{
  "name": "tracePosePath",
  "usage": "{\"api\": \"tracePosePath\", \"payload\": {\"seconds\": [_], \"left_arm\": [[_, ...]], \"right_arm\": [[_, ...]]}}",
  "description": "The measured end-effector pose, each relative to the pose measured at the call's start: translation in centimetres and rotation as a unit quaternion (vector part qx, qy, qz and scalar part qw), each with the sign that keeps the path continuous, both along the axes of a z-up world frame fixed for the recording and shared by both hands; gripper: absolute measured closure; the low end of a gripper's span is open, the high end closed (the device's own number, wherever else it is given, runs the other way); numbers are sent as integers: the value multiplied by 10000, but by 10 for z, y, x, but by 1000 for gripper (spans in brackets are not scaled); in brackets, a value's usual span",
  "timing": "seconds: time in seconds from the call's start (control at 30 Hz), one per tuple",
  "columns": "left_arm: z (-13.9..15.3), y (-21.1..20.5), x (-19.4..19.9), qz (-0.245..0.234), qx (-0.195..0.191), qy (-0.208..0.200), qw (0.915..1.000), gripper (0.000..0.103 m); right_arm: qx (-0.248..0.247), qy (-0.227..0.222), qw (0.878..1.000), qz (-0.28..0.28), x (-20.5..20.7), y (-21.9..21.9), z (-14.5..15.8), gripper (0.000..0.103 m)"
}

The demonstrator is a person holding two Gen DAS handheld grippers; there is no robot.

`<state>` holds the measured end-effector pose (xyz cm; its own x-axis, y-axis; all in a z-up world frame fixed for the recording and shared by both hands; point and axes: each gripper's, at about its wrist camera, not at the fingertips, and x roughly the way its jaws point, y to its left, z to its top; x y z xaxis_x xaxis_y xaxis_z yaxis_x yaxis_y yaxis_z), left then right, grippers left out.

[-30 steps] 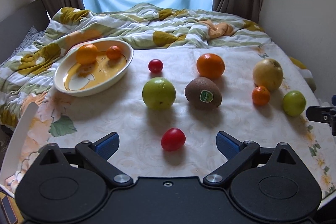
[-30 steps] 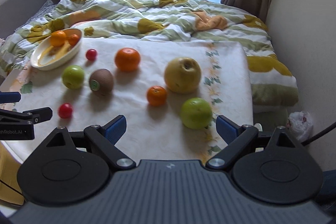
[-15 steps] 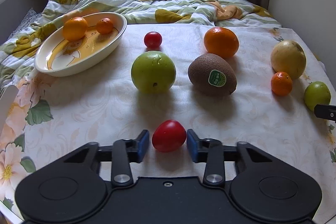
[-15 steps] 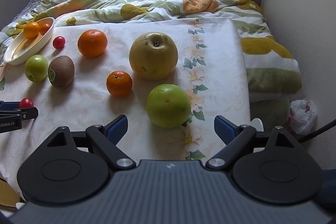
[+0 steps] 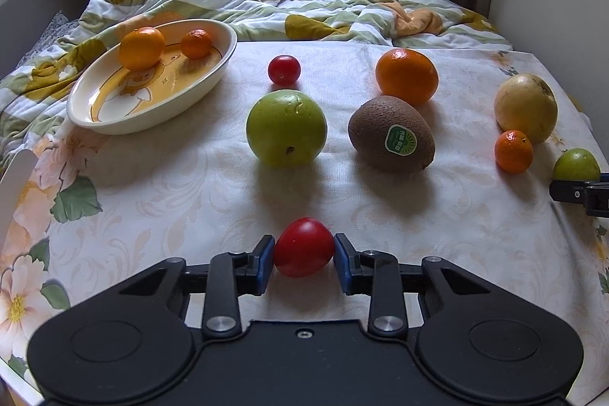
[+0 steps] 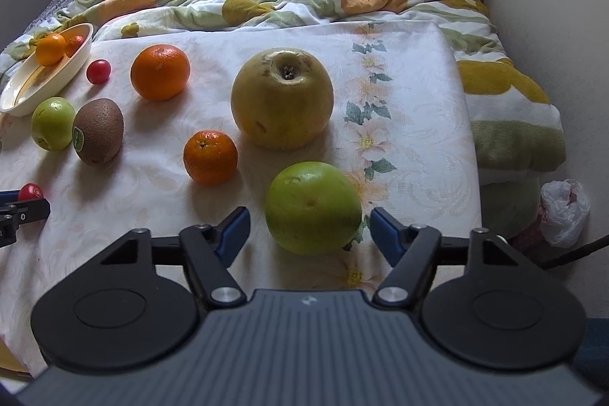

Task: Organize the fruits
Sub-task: 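Grasp the red tomato with the left tool while the right tool grasps the green pomelo, then carry both to the bowl, left tool releasing the tomato while right lowers the pomelo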

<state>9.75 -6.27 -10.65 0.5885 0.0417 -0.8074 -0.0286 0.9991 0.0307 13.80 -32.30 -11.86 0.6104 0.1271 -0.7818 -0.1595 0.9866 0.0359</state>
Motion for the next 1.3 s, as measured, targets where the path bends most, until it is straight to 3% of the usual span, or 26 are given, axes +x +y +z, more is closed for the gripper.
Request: {"api": "tracePosePath", "payload": {"seconds": [0.1, 0.53, 0.97, 1.3], "left_arm": [[1, 1, -1, 25, -30, -7, 10000, 66], [22, 7, -14, 92, -92, -232, 9996, 66], [72, 27, -41, 254, -175, -680, 9972, 66], [100, 66, -49, 342, -206, -887, 9953, 66]], "right_arm": [[-38, -27, 10000, -36, 1, 1, 0, 35], [108, -113, 9999, 26, -10, 2, 15, 35], [200, -388, 9988, 241, -32, 24, 65, 35], [257, -532, 9972, 466, -47, 63, 100, 35]]}}
